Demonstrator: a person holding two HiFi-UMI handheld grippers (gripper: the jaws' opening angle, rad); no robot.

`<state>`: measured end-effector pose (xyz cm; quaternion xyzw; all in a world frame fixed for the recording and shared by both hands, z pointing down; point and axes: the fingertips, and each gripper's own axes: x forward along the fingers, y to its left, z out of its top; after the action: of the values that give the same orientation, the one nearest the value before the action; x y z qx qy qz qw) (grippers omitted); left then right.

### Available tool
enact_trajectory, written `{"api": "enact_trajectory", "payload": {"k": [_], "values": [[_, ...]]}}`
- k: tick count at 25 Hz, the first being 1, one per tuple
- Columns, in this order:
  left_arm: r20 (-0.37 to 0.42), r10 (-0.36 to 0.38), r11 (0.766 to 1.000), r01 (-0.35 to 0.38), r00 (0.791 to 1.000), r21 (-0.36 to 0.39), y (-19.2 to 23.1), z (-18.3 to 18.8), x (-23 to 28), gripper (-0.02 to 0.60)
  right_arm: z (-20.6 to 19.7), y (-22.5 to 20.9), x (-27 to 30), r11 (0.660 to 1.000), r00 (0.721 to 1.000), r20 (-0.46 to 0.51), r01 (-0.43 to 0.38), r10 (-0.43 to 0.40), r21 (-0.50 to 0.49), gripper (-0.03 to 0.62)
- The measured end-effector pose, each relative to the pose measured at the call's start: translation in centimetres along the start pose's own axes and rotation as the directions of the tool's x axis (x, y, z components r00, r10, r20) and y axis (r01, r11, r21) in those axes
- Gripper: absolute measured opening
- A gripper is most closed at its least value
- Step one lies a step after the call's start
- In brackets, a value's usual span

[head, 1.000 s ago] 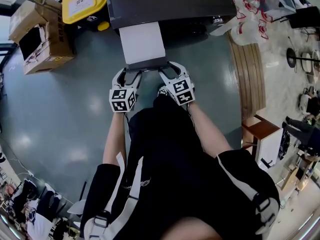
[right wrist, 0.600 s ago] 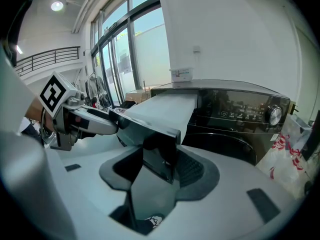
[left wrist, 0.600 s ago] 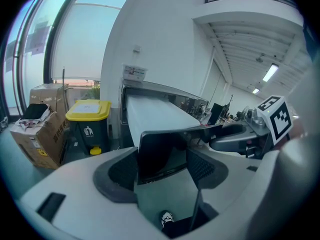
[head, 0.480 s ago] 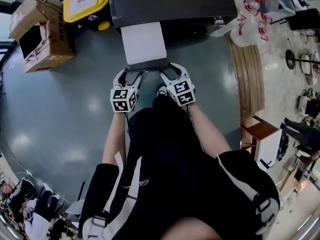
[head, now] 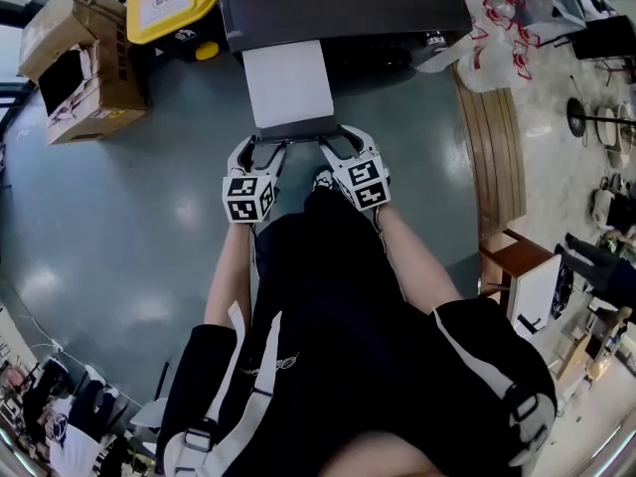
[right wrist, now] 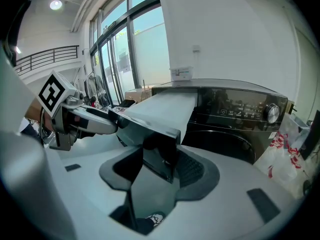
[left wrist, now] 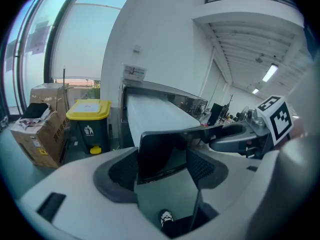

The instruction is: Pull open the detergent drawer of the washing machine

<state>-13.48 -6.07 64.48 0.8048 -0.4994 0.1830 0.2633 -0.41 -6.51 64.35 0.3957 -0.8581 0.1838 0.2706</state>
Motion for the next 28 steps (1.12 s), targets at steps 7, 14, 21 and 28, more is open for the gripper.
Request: {"api": "enact_trajectory", "payload": {"k": [7, 14, 21, 28], "values": [[-0.003, -0.004, 1.0, 0.004, 1.0, -0.006, -0.4, -0.5, -0.6, 0.304, -0.3, 0.4, -0.5, 1.0, 1.0, -0.002, 0.004, -0.004, 0.003, 0.209], [-0.005, -0.006, 1.0, 0.006, 1.0, -0.011, -0.6, -0.7, -1.0, 0.304, -0.9, 0.8, -0.8, 1.0, 1.0, -0.011, 0.004, -0.003, 0.005, 0.21], [-0.007, -0.002, 1.0, 0.002, 1.0, -0.016, -1.1, -1.3, -1.5, 0.304, -1.6, 1.2, -1.3, 1.0, 1.0, -0.02, 0.004, -0.004, 0.007, 0.209], [-0.004, 0.002, 1.0, -0.002, 1.0, -0.018, -1.3, -1.4, -1.9, 0.304, -1.9, 1.4, -1.7, 1.0, 1.0, -0.026, 0.002, -0.002, 0.007, 0.209]]}}
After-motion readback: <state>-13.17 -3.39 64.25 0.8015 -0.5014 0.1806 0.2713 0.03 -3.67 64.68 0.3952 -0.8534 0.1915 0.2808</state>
